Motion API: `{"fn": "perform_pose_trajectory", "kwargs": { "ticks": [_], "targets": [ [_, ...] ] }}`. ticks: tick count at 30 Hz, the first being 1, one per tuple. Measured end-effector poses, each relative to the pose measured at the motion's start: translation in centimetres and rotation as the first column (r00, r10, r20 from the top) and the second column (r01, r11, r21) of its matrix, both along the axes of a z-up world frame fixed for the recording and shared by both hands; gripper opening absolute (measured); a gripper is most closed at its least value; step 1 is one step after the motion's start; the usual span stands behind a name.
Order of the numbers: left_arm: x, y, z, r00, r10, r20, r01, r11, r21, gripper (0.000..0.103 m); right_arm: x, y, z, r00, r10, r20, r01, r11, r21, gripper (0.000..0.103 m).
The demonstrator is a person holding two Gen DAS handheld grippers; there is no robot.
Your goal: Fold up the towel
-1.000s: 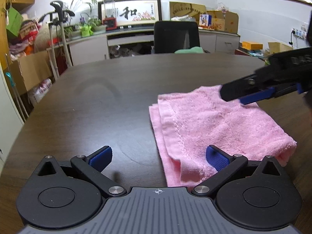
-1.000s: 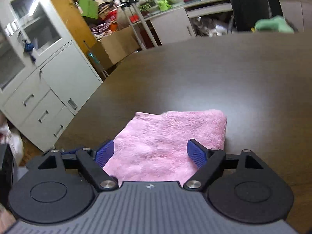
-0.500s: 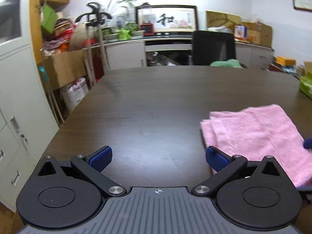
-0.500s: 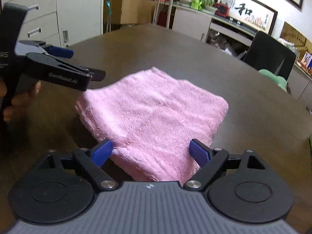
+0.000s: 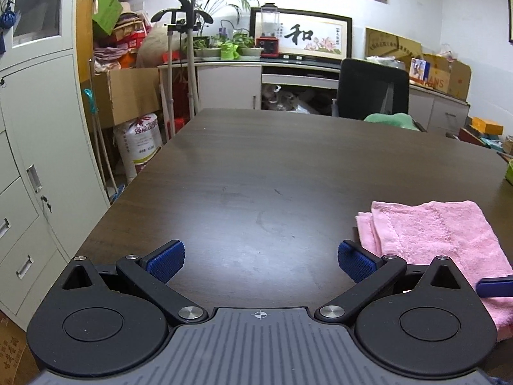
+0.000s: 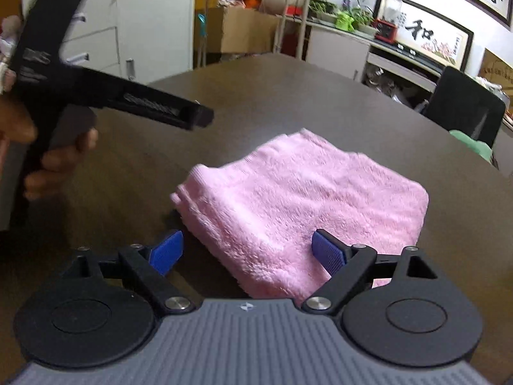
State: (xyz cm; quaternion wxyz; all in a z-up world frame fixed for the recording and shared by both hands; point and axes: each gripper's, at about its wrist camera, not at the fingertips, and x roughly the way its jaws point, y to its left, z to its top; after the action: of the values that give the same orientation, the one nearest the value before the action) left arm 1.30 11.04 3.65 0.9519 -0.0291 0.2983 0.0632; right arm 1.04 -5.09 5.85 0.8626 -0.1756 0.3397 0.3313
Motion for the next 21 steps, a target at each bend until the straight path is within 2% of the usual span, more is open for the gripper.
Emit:
{"fn": "perform_pose_trajectory", "kwargs": {
  "ticks": [3, 7, 13, 15, 18, 21],
  "targets": [
    [0.0, -0.1, 0.0, 1.000, -0.005, -0.001, 0.005, 1.000, -0.001, 0.103, 0.6, -0.2, -0.5, 1.000, -0.005, 0.013, 0.005, 1.000, -0.023, 0.089],
    [0.1, 0.3, -0.2, 1.000, -0.009, -0.006, 0.008, 1.000, -0.007, 0.103, 2.3, -1.4, -0.5, 1.000, -0.024, -0.012, 0.024, 0.999, -0.034, 0.089],
    [0.3, 0.3, -0.3, 1.000, -0.014, -0.005, 0.014, 1.000, 0.002, 0.103, 5.6, -4.0, -0.6, 0.990, -0.144, -0.014, 0.143, 0.989, -0.030, 0.090],
    [0.3, 0.3, -0.4, 1.000, -0.014, -0.007, 0.014, 1.000, 0.004, 0.103, 5.7, -4.5, -0.5, 0.990, -0.139, -0.025, 0.139, 0.990, 0.012, 0.091],
    [0.4, 0.4, -0.5, 1.000, -0.010, -0.011, 0.010, 1.000, 0.002, 0.103, 4.7, -4.9, 0.6, 0.997, -0.064, -0.038, 0.067, 0.992, 0.102, 0.091],
    [0.3, 0.4, -0.4, 1.000, -0.005, -0.005, 0.005, 1.000, 0.000, 0.103, 4.5, -6.0, 2.6, 0.997, -0.064, -0.038, 0.072, 0.969, 0.236, 0.094]
  ]
}}
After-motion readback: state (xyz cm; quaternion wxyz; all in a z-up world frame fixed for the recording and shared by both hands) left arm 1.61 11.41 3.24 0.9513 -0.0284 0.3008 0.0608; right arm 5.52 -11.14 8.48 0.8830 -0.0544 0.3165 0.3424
